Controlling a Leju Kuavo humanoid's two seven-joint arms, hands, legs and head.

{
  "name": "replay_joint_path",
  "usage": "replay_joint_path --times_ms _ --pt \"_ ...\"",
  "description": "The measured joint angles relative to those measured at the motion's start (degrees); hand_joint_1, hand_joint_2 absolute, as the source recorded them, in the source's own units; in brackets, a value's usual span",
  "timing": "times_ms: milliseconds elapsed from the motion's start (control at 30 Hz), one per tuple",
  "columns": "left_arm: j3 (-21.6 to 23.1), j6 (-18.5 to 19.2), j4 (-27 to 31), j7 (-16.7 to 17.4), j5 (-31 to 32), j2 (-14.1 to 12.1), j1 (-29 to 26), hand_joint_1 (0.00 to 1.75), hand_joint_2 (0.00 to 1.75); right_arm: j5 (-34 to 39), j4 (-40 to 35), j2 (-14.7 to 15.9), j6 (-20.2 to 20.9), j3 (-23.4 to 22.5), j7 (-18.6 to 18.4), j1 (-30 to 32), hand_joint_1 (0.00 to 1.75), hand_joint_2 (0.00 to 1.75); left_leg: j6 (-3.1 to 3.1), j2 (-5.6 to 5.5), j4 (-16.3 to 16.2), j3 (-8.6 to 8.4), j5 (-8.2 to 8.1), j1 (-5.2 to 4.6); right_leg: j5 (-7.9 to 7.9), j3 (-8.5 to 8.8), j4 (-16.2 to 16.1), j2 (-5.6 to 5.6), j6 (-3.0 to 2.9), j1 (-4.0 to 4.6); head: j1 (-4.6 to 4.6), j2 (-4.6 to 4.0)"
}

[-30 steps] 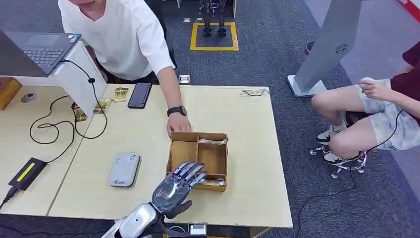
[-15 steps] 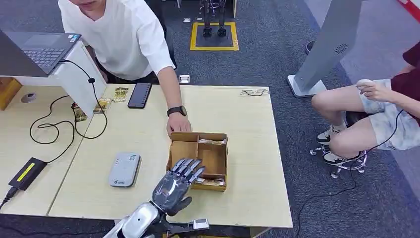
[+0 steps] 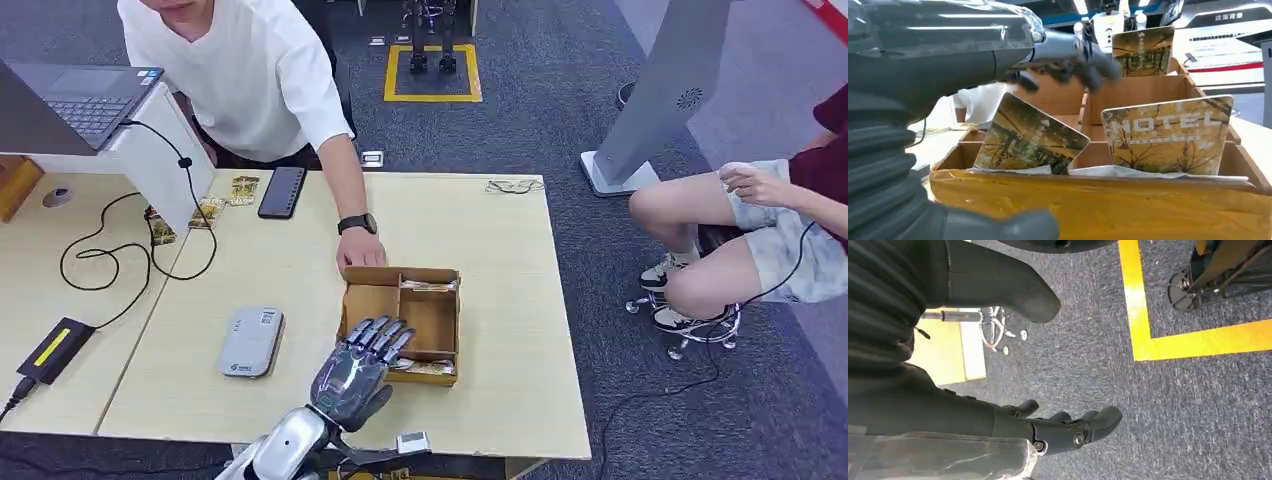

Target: Pass the card to the sensor for recognition and then transmit it.

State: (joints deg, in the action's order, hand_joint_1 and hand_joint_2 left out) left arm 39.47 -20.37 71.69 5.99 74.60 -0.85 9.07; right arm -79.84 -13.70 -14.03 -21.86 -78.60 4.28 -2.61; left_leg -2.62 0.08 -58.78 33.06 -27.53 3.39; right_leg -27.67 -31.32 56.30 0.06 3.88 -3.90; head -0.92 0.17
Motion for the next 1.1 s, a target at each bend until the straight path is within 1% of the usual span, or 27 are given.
replay_joint_path --times_ms 867,1100 --pt "0.00 -0.85 0.00 -0.02 1.33 -0.02 -0.14 1.75 1.75 -0.04 0.00 0.00 -0.02 0.00 0.33 0.00 0.00 1.75 0.00 0.00 0.00 0.00 0.00 0.00 0.00 0.01 0.00 0.00 0.00 0.00 0.00 0.00" --pt "-0.02 -4.89 0.02 -1.35 0.48 -0.02 -0.42 1.75 1.75 -0.04 0.00 0.00 -0.02 0.00 0.52 0.01 0.00 1.75 0.00 0.00 0.00 0.00 0.00 0.00 0.00 0.00 0.00 0.00 0.00 0.00 0.00 0.00"
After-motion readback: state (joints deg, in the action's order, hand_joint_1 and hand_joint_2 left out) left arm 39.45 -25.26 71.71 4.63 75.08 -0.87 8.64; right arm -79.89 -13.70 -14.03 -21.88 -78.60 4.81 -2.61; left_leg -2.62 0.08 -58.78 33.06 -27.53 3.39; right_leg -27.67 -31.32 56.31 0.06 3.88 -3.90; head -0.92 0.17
